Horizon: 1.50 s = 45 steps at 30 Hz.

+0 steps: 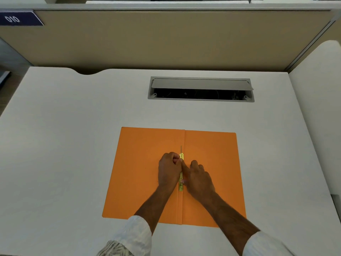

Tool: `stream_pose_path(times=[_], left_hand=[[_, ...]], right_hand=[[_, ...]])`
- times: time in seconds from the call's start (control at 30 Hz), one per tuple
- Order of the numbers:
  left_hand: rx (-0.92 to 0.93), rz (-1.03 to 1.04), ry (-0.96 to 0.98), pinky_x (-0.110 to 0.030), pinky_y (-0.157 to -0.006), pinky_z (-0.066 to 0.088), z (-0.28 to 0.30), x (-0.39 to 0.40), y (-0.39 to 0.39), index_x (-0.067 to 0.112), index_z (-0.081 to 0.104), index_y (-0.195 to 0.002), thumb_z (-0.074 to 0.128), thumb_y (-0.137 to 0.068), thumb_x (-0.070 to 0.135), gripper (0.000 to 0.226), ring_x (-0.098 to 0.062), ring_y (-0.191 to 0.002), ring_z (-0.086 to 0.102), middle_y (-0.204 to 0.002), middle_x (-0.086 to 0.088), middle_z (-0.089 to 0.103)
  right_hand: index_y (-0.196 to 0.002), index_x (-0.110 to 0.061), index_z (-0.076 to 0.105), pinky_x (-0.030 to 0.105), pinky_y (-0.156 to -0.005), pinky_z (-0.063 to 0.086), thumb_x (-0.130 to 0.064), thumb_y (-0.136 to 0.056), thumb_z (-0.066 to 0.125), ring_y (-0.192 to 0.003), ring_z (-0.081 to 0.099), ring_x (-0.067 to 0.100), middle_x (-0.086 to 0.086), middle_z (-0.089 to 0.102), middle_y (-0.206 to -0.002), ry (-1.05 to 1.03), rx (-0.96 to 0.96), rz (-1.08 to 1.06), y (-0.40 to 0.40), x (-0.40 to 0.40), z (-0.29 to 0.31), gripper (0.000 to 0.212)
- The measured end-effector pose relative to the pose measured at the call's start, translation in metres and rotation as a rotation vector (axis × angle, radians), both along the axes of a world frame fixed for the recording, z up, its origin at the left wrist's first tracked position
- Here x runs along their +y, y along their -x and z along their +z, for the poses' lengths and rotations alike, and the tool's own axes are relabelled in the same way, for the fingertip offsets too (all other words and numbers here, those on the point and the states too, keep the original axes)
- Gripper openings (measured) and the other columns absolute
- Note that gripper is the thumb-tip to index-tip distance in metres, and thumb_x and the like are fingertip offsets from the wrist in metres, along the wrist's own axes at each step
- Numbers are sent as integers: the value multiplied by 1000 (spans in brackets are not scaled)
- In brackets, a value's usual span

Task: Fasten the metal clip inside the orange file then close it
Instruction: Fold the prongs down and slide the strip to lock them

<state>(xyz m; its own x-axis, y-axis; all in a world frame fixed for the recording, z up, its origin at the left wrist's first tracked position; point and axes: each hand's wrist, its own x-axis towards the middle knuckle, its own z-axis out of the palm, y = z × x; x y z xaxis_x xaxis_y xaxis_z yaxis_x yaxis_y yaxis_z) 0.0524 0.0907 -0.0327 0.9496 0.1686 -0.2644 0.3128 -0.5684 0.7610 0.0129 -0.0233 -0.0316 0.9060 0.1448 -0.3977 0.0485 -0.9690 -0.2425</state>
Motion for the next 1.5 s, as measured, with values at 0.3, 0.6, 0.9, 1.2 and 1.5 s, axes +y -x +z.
stream_pose_path(times=[0.3,0.6,0.9,1.2,1.5], left_hand=[[95,26,46,-26,-61,53,4,6,75,19,69,-76,72,-86,20,11,-8,-63,64,-66,5,68],[94,91,18,-8,-52,38,7,4,101,16,70,-83,62,-87,6,13,-2,-56,57,-64,5,67],[123,139,20,-20,-51,41,5,-4,105,11,66,-80,62,-90,13,11,-12,-58,60,-68,-1,69],[149,200,79,-33,-62,53,3,-15,109,8,69,-80,66,-90,12,11,-17,-66,67,-72,-4,71],[184,273,44,-20,-49,40,5,-13,109,11,64,-75,66,-88,14,14,-10,-54,56,-63,3,62]], right_hand=[[-151,-31,19,39,-71,52,-42,-88,65,-101,50,28,10,45,-120,-23,4,12,-1,-3,-5,78],[-151,-31,20,41,-74,52,-52,-85,64,-104,49,28,9,45,-121,-35,-5,17,-2,-3,-5,81],[-152,-28,17,42,-80,53,-54,-86,62,-110,48,29,10,42,-127,-11,-10,34,1,-2,-3,83],[-152,-27,18,42,-80,54,-53,-86,63,-109,48,29,10,43,-127,-7,-21,37,1,-1,-1,85],[-151,-27,19,42,-80,52,-54,-85,63,-110,47,29,10,43,-128,-28,-30,30,2,-2,-2,84]])
